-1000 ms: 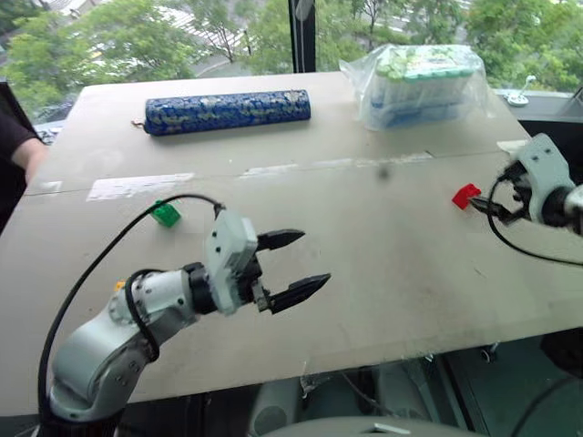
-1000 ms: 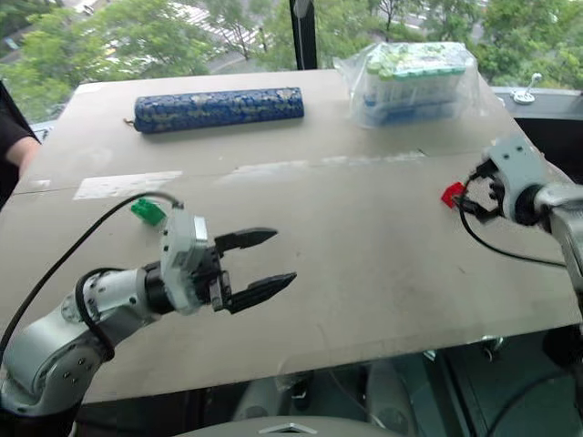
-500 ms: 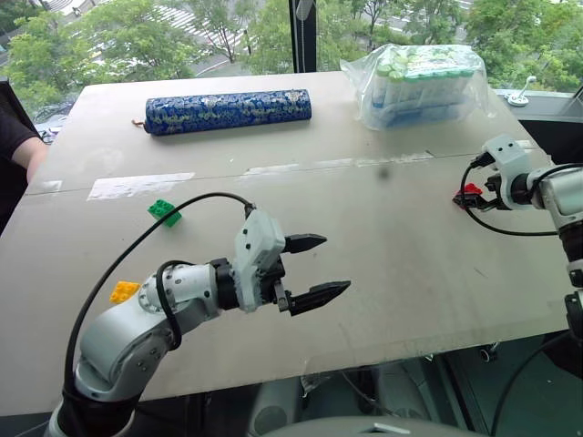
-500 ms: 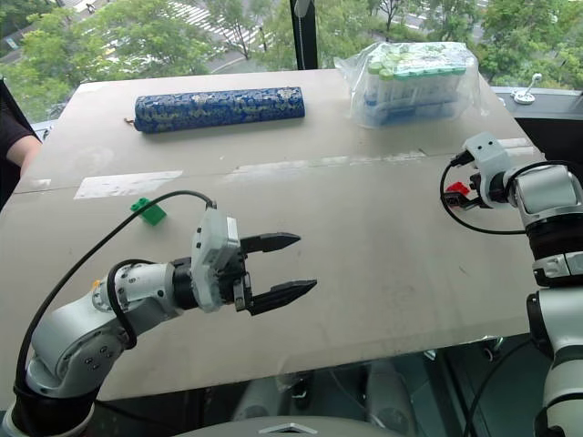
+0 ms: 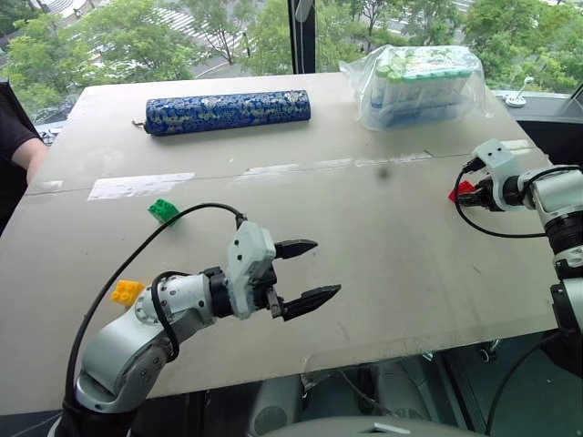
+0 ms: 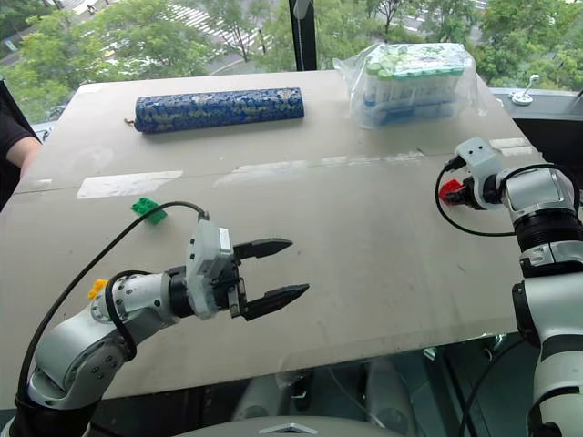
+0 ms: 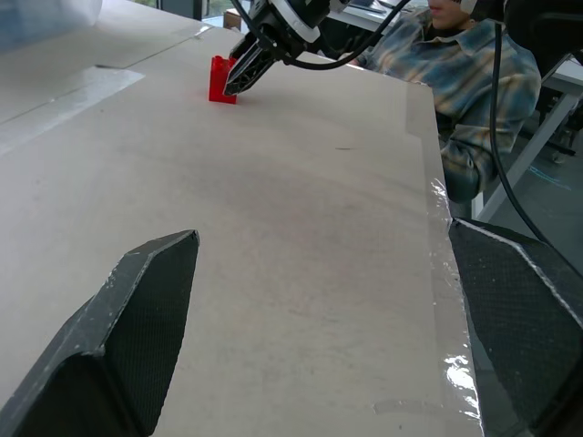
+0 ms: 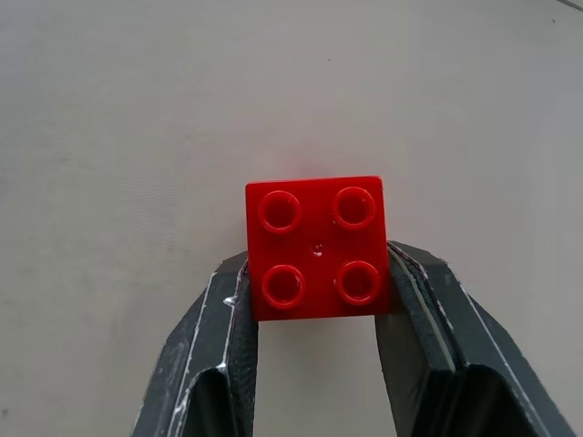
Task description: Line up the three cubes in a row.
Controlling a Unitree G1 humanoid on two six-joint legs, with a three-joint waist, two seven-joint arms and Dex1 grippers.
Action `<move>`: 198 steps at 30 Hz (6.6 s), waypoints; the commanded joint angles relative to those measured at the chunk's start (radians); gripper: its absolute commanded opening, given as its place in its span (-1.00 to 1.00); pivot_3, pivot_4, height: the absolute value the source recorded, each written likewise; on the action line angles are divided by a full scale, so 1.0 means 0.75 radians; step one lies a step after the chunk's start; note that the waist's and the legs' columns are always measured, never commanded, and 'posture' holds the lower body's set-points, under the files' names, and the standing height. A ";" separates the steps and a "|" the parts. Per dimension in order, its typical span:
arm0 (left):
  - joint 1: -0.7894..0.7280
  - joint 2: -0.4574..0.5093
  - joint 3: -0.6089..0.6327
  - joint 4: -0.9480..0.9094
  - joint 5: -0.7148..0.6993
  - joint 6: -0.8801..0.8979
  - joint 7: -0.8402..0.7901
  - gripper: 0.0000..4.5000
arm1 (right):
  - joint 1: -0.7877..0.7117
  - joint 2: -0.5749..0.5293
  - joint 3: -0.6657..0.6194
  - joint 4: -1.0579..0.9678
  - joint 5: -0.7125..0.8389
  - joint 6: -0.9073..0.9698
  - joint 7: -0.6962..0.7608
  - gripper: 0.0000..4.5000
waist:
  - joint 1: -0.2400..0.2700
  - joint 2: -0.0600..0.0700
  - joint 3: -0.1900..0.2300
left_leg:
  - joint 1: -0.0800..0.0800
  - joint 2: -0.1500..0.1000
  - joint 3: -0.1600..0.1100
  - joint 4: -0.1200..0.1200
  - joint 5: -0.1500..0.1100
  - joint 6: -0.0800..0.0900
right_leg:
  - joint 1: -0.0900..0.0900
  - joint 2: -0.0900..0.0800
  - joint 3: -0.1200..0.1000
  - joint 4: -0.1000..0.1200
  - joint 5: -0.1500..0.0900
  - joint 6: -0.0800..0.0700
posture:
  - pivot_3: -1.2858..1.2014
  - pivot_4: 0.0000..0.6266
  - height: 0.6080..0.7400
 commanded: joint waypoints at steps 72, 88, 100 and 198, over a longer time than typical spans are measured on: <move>0.051 -0.035 0.637 0.163 0.145 0.237 0.891 1.00 | 0.364 0.345 -0.269 -1.150 0.509 -0.469 0.454 0.94 | -0.013 0.001 0.002 | 0.002 0.008 0.001 -0.001 -0.002 -0.005 | -0.002 0.006 0.000 0.001 0.003 -0.003 | 0.03 -0.52 1.00; -0.579 0.456 0.200 1.290 0.486 0.070 0.127 1.00 | 0.683 0.150 -0.360 -1.672 0.687 -0.267 0.169 0.94 | 0.003 -0.004 0.000 | -0.001 0.008 0.005 0.003 -0.005 -0.010 | -0.011 -0.004 -0.006 0.011 0.002 -0.004 | 0.03 -0.52 1.00; -1.029 0.418 -0.118 1.992 0.819 -0.266 -0.325 -0.43 | 0.733 0.053 -0.394 -1.772 0.752 -0.238 0.092 1.00 | 0.004 -0.011 0.001 | -0.004 0.008 0.008 0.002 -0.002 -0.003 | -0.012 -0.005 -0.005 0.009 0.002 -0.004 | 0.03 -0.52 1.00; 0.282 0.336 0.880 0.423 0.516 0.701 -0.200 -0.02 | 1.096 -0.103 -0.390 -1.896 0.953 -0.275 0.179 1.00 | 0.033 -0.009 -0.001 | -0.017 0.012 0.002 0.025 -0.014 -0.006 | -0.018 -0.024 -0.023 0.014 0.000 0.003 | 0.03 -0.52 1.00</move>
